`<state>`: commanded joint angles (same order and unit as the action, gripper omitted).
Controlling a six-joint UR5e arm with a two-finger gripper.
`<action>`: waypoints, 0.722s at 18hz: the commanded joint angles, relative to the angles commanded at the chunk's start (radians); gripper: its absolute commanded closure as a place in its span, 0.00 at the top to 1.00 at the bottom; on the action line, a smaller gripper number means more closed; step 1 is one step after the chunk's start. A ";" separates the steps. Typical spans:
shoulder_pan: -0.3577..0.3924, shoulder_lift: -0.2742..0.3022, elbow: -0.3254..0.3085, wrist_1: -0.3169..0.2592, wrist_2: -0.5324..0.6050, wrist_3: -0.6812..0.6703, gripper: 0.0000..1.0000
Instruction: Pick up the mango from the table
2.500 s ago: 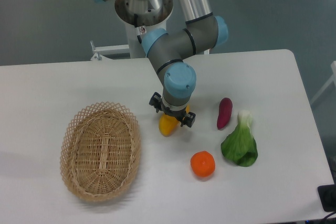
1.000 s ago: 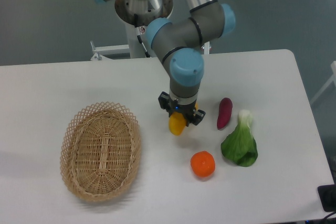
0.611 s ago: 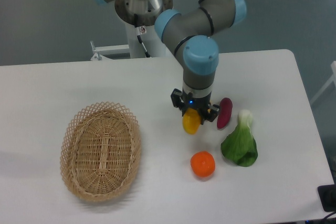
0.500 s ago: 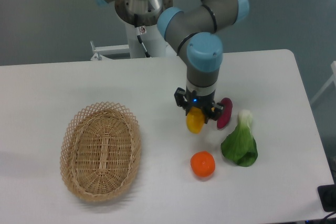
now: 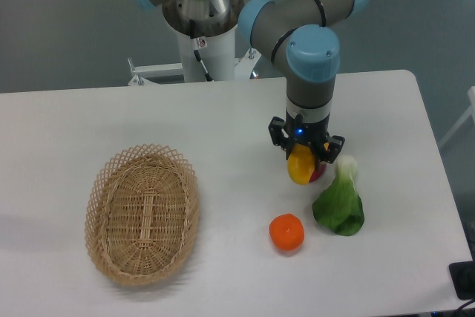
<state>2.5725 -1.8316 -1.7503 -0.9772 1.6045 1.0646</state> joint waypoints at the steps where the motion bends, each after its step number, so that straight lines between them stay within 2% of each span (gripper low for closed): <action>1: 0.000 0.000 0.000 -0.002 0.000 0.000 0.44; 6: 0.002 0.000 0.000 0.000 0.000 0.057 0.45; 13: 0.005 0.002 0.000 -0.002 0.002 0.058 0.45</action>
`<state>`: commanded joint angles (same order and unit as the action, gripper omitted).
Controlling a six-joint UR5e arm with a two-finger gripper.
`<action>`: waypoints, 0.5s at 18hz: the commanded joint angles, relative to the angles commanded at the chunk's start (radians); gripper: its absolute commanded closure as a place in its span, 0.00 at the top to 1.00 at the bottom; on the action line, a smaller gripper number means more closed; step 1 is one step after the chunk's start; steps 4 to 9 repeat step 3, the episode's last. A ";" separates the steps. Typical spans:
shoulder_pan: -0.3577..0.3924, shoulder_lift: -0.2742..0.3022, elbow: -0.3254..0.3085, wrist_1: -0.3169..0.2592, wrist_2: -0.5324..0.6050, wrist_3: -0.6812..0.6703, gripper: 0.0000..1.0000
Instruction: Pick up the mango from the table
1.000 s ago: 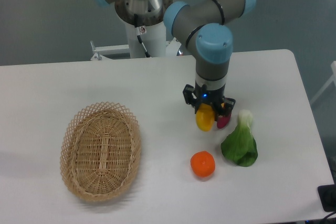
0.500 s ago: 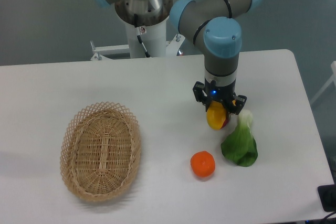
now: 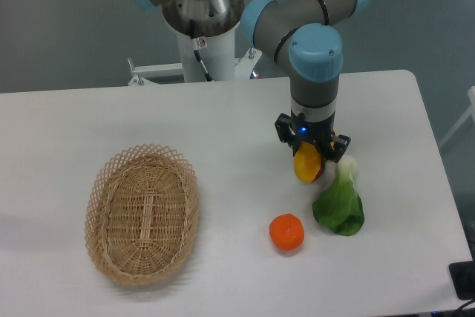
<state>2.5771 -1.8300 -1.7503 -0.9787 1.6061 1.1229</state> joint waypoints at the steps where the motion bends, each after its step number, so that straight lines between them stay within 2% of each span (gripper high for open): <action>1: 0.002 0.000 0.000 0.000 0.000 0.000 0.45; 9: 0.002 0.000 -0.002 0.000 0.009 0.000 0.45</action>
